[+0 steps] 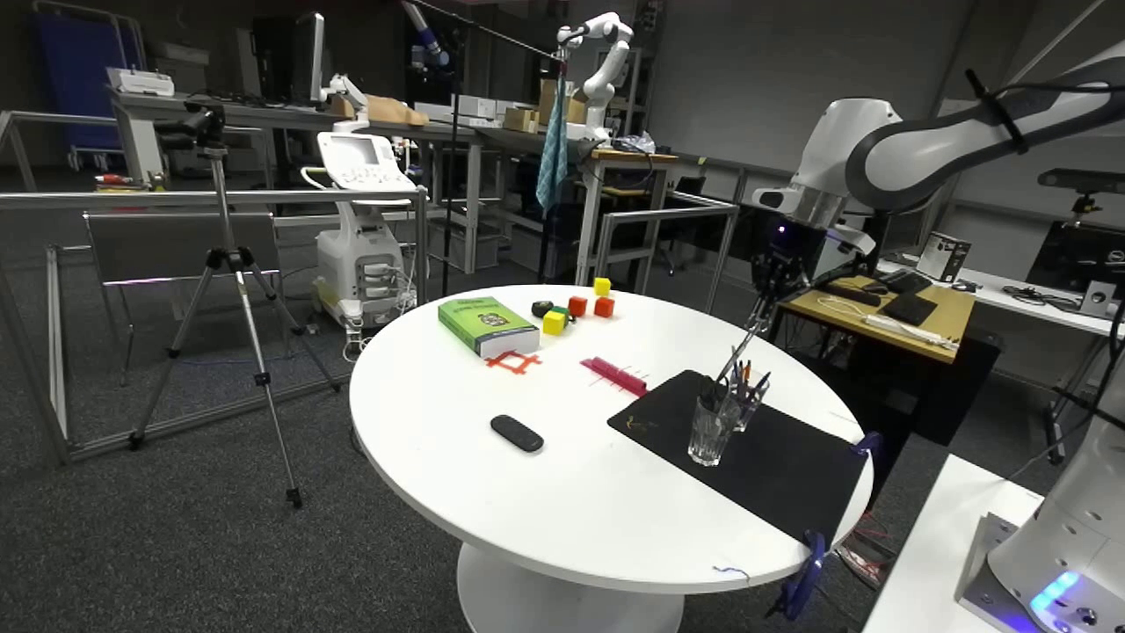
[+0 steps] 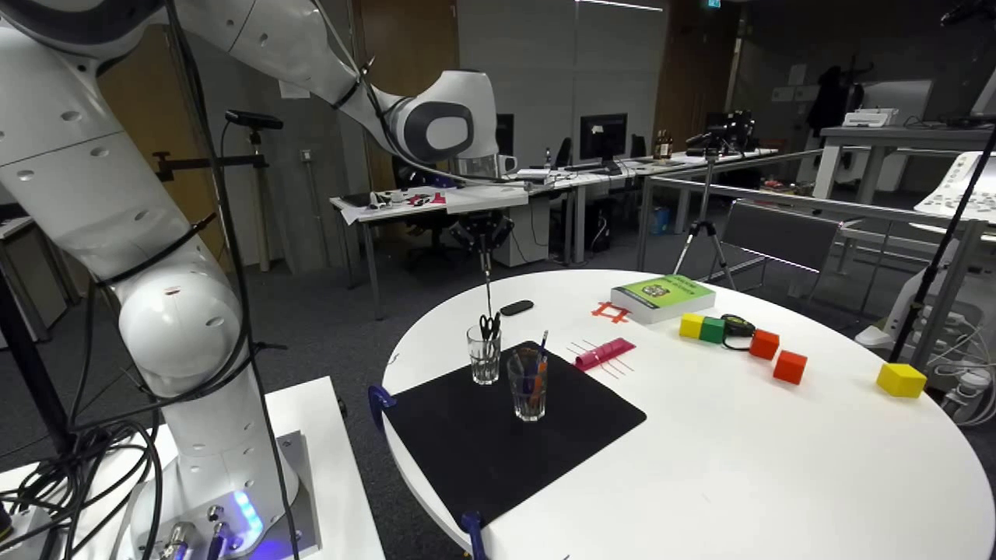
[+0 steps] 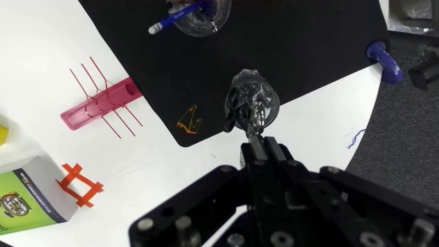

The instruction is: Pick up the silver scissors from the glass cup on the right and put it in the glass cup on the left

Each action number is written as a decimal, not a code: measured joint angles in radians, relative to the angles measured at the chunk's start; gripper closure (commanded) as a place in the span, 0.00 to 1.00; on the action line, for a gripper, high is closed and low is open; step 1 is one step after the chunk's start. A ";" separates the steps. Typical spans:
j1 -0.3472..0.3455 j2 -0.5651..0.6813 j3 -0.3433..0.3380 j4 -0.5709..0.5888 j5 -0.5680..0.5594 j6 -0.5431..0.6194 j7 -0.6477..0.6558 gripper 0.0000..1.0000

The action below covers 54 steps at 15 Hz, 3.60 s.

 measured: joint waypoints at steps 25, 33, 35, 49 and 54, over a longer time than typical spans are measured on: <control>-0.001 0.096 0.006 -0.007 0.004 0.001 -0.001 0.99; -0.001 0.122 0.009 -0.005 0.004 0.012 -0.009 0.99; -0.001 0.134 0.011 -0.005 0.004 0.031 -0.014 0.99; -0.001 0.216 0.023 0.010 0.073 0.128 -0.063 0.99; -0.002 0.238 0.028 0.015 0.076 0.127 -0.064 0.99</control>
